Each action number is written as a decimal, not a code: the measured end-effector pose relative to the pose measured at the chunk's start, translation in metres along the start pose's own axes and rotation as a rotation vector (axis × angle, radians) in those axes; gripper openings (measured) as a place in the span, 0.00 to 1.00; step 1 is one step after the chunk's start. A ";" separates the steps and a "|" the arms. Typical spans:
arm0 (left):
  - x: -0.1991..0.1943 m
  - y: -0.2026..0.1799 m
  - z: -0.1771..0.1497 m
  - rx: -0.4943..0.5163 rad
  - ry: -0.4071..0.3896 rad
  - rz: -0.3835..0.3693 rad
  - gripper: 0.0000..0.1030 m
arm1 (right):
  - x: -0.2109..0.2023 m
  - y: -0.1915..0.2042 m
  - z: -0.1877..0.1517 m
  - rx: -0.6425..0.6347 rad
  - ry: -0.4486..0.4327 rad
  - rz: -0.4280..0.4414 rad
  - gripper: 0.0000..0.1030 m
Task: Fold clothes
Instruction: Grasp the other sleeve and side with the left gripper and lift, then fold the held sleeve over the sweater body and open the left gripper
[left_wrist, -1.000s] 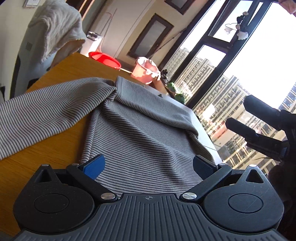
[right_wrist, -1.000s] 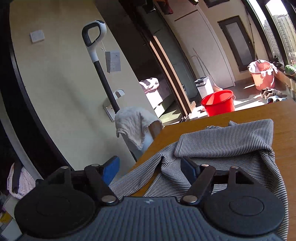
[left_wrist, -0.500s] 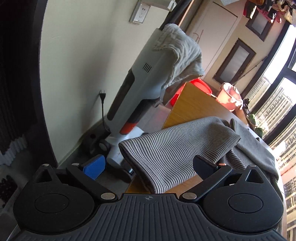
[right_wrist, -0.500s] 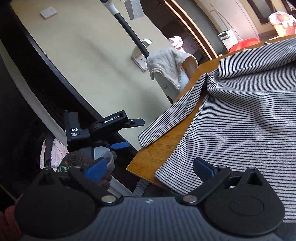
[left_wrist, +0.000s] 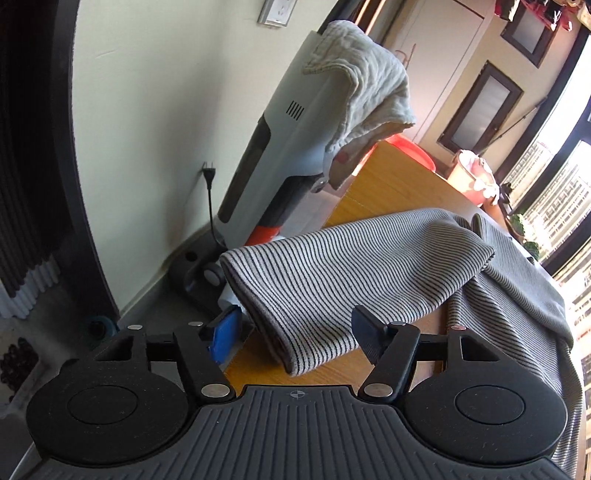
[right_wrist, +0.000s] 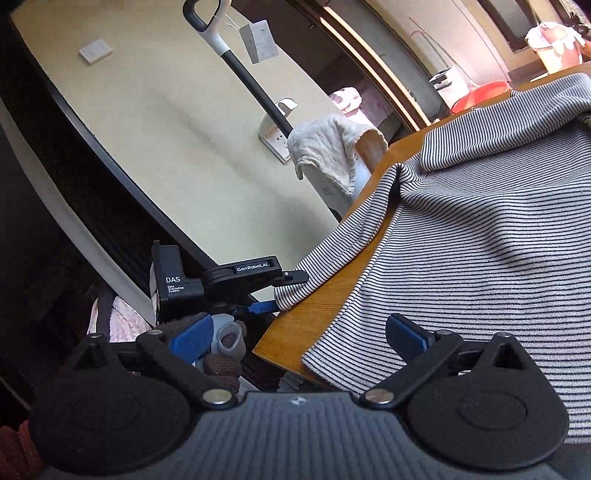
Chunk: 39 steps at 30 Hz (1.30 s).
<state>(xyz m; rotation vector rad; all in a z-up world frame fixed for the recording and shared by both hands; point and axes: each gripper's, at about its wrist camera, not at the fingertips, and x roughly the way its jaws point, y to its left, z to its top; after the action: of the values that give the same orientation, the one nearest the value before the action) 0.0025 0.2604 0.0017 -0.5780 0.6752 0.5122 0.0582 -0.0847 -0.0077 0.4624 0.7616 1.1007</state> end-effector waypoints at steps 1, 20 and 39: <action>-0.001 -0.001 0.001 0.006 -0.011 0.003 0.59 | -0.001 -0.001 0.000 0.001 -0.004 -0.002 0.97; -0.060 -0.070 0.070 0.232 -0.252 0.034 0.06 | -0.038 -0.024 0.006 0.093 -0.101 -0.017 1.00; -0.111 -0.217 0.106 0.452 -0.398 -0.099 0.06 | -0.064 -0.045 0.009 0.168 -0.173 -0.024 1.00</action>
<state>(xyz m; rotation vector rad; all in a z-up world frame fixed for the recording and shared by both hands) 0.1046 0.1429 0.2175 -0.0758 0.3610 0.3508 0.0767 -0.1608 -0.0120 0.6806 0.7074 0.9647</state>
